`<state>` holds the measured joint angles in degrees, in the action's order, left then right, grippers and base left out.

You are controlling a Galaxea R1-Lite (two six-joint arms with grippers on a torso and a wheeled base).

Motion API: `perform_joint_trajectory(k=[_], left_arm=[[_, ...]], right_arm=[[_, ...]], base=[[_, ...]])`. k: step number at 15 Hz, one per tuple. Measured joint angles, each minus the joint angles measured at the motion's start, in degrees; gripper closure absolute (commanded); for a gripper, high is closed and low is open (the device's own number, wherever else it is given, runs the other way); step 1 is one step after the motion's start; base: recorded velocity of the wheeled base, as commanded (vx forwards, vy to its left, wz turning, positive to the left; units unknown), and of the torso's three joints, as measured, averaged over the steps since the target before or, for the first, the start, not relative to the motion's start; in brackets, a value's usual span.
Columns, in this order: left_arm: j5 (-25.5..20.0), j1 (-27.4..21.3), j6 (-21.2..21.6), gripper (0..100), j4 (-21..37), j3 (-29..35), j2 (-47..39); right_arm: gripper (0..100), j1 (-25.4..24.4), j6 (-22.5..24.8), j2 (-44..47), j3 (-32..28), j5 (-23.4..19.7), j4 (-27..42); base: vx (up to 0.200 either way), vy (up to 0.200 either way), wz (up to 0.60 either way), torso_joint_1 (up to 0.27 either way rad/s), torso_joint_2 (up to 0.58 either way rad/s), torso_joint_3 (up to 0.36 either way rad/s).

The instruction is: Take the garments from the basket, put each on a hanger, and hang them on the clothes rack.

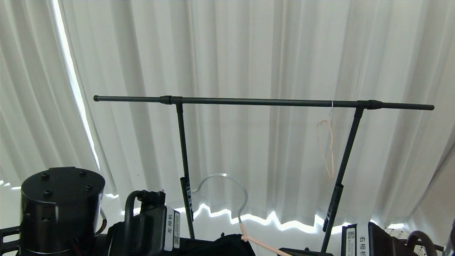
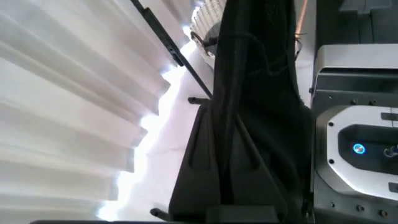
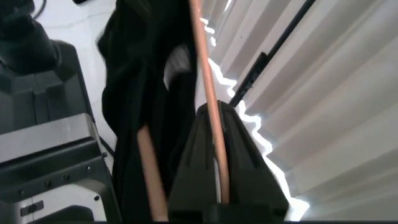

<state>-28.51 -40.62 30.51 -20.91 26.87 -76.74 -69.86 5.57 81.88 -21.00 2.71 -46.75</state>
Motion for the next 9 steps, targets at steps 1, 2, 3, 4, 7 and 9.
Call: perform_joint_trajectory(k=[1,2,3,4,7,9], left_arm=[[0.02,0.27,-0.09,100,0.0,0.0,-0.05],[0.05,0.46,-0.11,100,-0.02,0.0,-0.02],[0.11,0.66,-0.11,100,0.02,-0.09,0.0],[0.11,0.96,-0.11,100,-0.05,-0.09,0.0],[0.51,4.32,-0.06,100,-0.05,-0.5,-0.07],[2.63,7.19,0.24,100,-0.06,-1.01,-0.05]], right_arm=[[0,-0.01,0.01,-0.13,0.04,0.0,0.01],[0,0.0,0.01,-0.24,0.11,0.05,0.01],[0,0.0,0.04,-0.3,0.15,0.27,0.06],[0,0.0,0.04,-0.4,0.12,0.9,0.09],[0,0.18,0.12,-0.77,0.06,6.22,0.15],[0,0.71,0.06,-1.21,0.17,6.53,0.22]], base=[[0.0,0.0,0.0,0.0,0.0,0.0],[0.0,0.0,0.0,0.0,0.0,0.0],[0.0,0.0,0.0,0.0,0.0,0.0],[0.0,0.0,0.0,0.0,0.0,0.0],[0.0,0.0,0.0,0.0,0.0,0.0],[0.0,0.0,0.0,0.0,0.0,0.0]])
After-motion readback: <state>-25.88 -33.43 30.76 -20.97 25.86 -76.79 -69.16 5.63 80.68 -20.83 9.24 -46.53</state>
